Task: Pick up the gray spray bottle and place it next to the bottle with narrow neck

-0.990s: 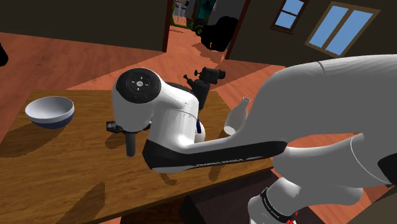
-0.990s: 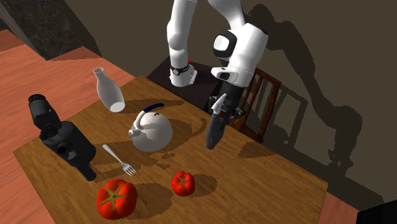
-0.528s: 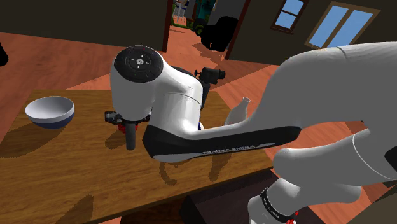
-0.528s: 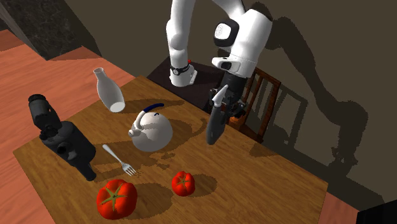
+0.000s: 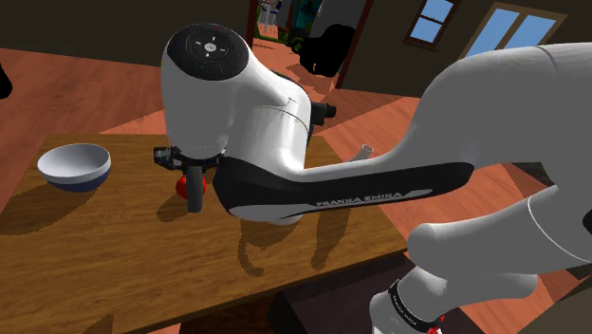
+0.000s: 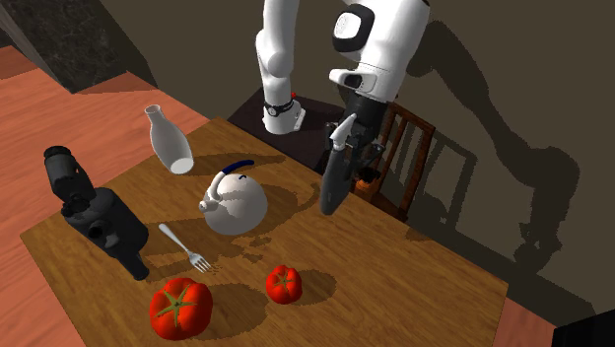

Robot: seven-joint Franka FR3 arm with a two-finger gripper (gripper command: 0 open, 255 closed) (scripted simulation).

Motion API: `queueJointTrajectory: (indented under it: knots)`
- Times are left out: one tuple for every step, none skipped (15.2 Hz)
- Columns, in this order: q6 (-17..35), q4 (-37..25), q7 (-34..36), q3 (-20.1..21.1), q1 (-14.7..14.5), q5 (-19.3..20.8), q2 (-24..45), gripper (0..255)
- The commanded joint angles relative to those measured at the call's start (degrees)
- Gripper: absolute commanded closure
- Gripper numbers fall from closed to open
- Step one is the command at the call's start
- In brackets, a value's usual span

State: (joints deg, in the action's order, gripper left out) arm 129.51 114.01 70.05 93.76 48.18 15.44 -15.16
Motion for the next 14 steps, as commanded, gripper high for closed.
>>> queueJointTrajectory:
  knots:
    - [-1.43, -0.96, -0.13, -1.41, -1.53, 0.38, 0.56, 255]
    - [-2.14, -1.50, -0.27, -2.07, -2.20, 0.53, 0.81, 255]
    - [-2.85, -2.04, -0.42, -2.71, -2.85, 0.66, 1.05, 255]
    - [-3.55, -2.60, -0.59, -3.34, -3.48, 0.75, 1.26, 255]
    - [-4.25, -3.17, -0.79, -3.95, -4.09, 0.82, 1.44, 255]
    - [-4.95, -3.76, -0.98, -4.52, -4.66, 0.87, 1.61, 255]
    - [-5.65, -4.35, -1.19, -5.07, -5.20, 0.91, 1.76, 255]
    - [-6.34, -4.95, -1.42, -5.60, -5.71, 0.92, 1.89, 255]
    - [-7.03, -5.57, -1.65, -6.08, -6.17, 0.92, 2.01, 255]
    - [-7.73, -6.21, -1.88, -6.52, -6.59, 0.94, 2.14, 255]
    - [-8.42, -6.85, -2.12, -6.92, -6.96, 0.93, 2.24, 255]
    - [-9.11, -7.51, -2.37, -7.28, -7.29, 0.89, 2.32, 255]
    - [-9.80, -8.18, -2.65, -7.60, -7.56, 0.83, 2.38, 255]
    - [-10.49, -8.86, -2.91, -7.86, -7.78, 0.78, 2.45, 255]
